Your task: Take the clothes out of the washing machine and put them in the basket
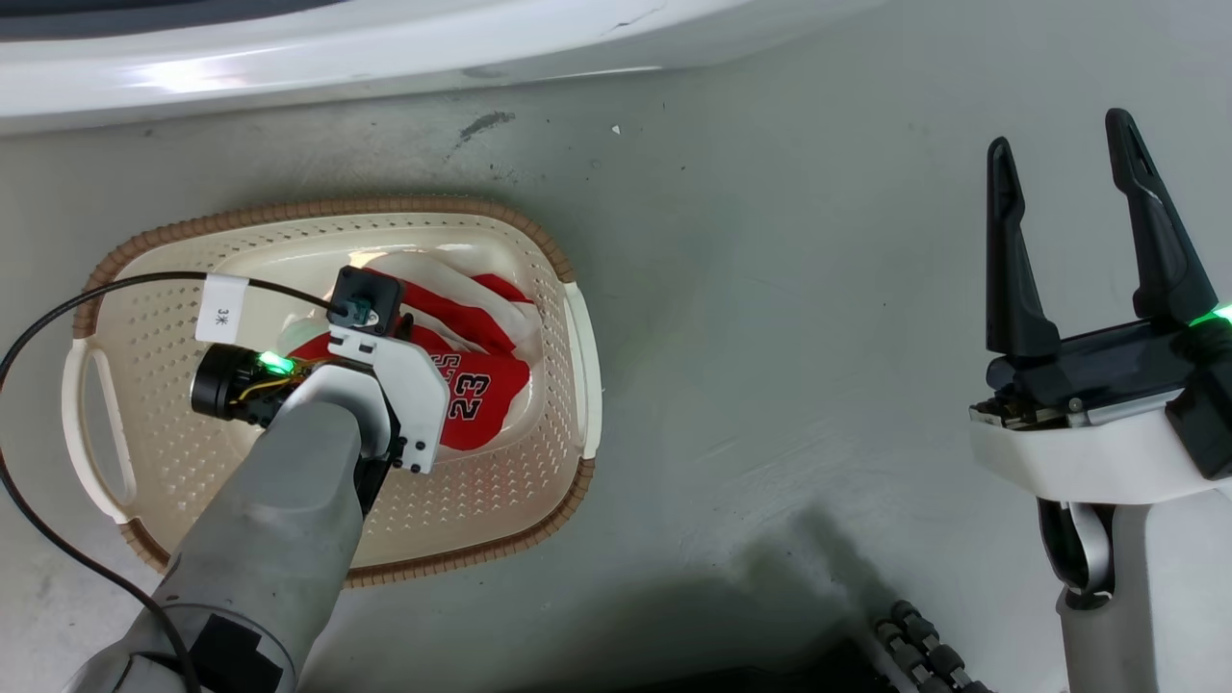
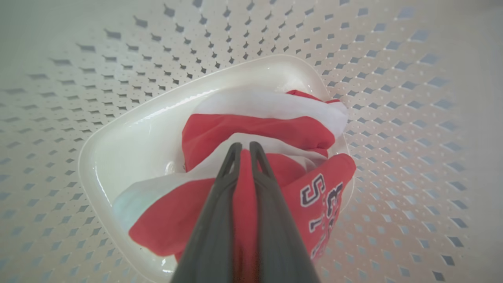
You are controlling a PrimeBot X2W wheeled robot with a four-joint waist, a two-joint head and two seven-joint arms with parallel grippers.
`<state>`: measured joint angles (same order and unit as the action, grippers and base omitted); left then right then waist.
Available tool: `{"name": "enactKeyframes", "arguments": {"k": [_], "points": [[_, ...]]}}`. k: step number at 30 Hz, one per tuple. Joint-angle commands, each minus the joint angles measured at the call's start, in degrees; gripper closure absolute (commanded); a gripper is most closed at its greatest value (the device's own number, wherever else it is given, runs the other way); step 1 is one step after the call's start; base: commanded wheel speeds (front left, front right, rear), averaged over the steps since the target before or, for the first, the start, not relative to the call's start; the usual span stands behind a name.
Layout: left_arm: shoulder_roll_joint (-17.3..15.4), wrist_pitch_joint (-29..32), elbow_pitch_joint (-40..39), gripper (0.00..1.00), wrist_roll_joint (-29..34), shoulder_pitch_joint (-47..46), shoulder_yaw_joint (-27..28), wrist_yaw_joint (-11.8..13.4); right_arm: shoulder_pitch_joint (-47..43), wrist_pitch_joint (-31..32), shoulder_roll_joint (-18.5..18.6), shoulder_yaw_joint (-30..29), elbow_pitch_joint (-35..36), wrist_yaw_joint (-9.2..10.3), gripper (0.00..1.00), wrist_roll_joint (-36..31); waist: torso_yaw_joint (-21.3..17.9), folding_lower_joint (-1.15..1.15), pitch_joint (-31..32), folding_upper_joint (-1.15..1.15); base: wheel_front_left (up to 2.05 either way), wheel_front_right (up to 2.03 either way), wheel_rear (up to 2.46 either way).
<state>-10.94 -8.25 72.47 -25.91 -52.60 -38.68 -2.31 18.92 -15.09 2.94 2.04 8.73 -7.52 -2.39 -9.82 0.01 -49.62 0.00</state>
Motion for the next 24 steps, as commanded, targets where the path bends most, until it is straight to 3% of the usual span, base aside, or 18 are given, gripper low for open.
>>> {"name": "enactKeyframes", "arguments": {"k": [1,7,8,9,24], "points": [[-0.13,0.14,0.33,1.0,-0.19,-0.8,0.0,0.35,1.07,-0.12,-0.12,-0.12,0.19,0.06,0.0,0.22,-0.01,-0.01,-0.56,0.0,0.0,0.0,0.0],[-0.2,0.01,0.85,1.0,-0.44,-1.86,-0.29,0.67,1.4,-0.12,-0.12,0.17,-0.1,0.06,0.0,0.29,0.03,-0.01,-1.07,0.0,0.0,0.0,0.0],[0.03,0.35,0.91,0.54,-0.75,-1.74,-0.19,0.35,1.48,-0.12,-0.12,0.24,-0.28,0.06,0.0,0.27,0.05,-0.01,-0.9,0.0,0.0,0.0,0.0],[0.22,0.68,0.97,0.0,-1.04,-1.47,-0.05,-0.02,1.51,-0.12,-0.12,0.3,-0.42,0.05,0.0,0.22,0.11,-0.01,-0.61,0.0,0.0,0.0,0.0],[1.77,-5.97,0.97,0.0,-2.65,5.5,0.09,-0.69,-2.14,-0.12,-0.11,1.66,-2.7,0.06,0.0,-0.36,1.76,-0.01,11.94,0.0,0.0,0.0,0.0]]}}
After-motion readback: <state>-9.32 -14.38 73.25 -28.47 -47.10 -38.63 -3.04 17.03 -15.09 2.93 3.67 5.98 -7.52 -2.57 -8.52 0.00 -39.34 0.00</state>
